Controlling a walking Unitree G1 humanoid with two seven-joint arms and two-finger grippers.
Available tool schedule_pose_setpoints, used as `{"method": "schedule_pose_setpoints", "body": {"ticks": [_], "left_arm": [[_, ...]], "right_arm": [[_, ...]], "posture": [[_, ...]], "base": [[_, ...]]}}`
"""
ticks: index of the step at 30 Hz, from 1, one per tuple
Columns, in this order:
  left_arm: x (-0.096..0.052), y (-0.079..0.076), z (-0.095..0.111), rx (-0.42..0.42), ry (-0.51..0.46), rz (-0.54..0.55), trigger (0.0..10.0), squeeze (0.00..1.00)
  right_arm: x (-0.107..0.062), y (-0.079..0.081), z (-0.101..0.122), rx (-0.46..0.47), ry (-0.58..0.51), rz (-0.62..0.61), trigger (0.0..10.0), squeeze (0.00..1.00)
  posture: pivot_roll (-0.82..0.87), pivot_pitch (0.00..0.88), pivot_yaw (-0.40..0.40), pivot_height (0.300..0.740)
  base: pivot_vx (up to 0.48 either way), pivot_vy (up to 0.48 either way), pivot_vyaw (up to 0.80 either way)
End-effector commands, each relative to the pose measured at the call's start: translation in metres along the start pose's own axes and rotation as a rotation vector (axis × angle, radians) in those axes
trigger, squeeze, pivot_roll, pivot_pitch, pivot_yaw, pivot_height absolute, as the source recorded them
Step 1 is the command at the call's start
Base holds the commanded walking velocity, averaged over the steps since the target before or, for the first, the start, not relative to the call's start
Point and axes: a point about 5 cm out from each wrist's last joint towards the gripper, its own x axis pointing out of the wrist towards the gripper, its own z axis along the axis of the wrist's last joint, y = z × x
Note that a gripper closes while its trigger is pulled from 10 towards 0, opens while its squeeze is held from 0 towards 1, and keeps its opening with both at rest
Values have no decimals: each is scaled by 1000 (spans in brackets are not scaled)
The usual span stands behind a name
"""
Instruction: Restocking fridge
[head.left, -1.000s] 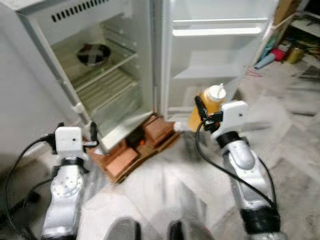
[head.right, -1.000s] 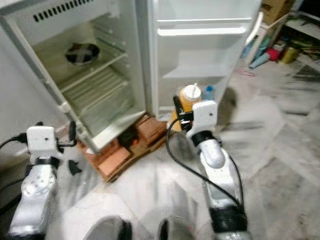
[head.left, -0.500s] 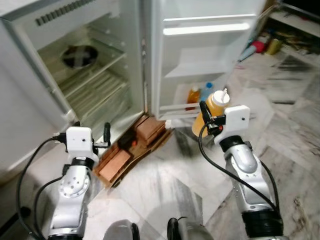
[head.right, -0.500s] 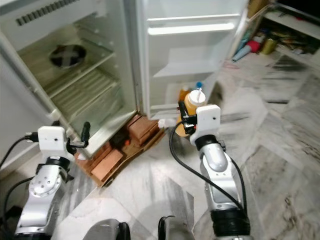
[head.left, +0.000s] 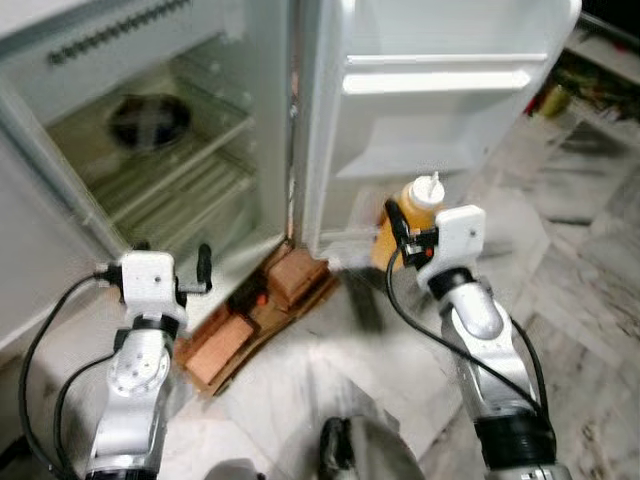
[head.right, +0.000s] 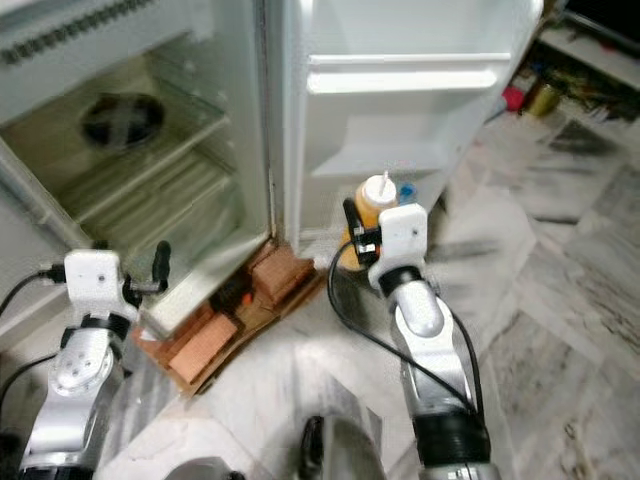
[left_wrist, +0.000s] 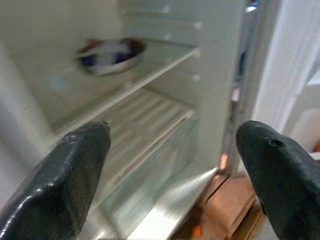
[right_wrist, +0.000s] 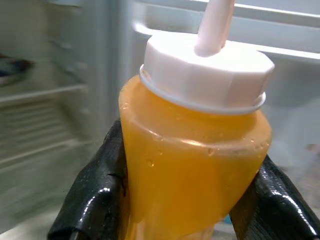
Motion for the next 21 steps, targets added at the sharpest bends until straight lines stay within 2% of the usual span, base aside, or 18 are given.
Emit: {"method": "schedule_pose_setpoints", "body": {"ticks": [1,7,14,21], "left_arm": [[-2,-6,-2,-7,7,-16,10000,0],[-3,-9,-2,-19,5,-8,10000,0],[-4,-10,-3,12,7,-16,10000,0],[-2,-10,-3,13,6,-26,10000,0]], "right_arm": [[-3,-8,-2,-6,15,-27,10000,0],[-3,-8,-3,-9,18,-29,10000,0],[-4,-8,-6,-5,24,-36,10000,0],[-9,-7,-10,1,32,-53,10000,0]], "posture": [[45,138,-48,740],[47,136,-50,740],[55,122,-41,740],[51,110,-14,740]], "base": [[480,0,0],[403,0,0],[0,0,0],[0,-383,0]]}}
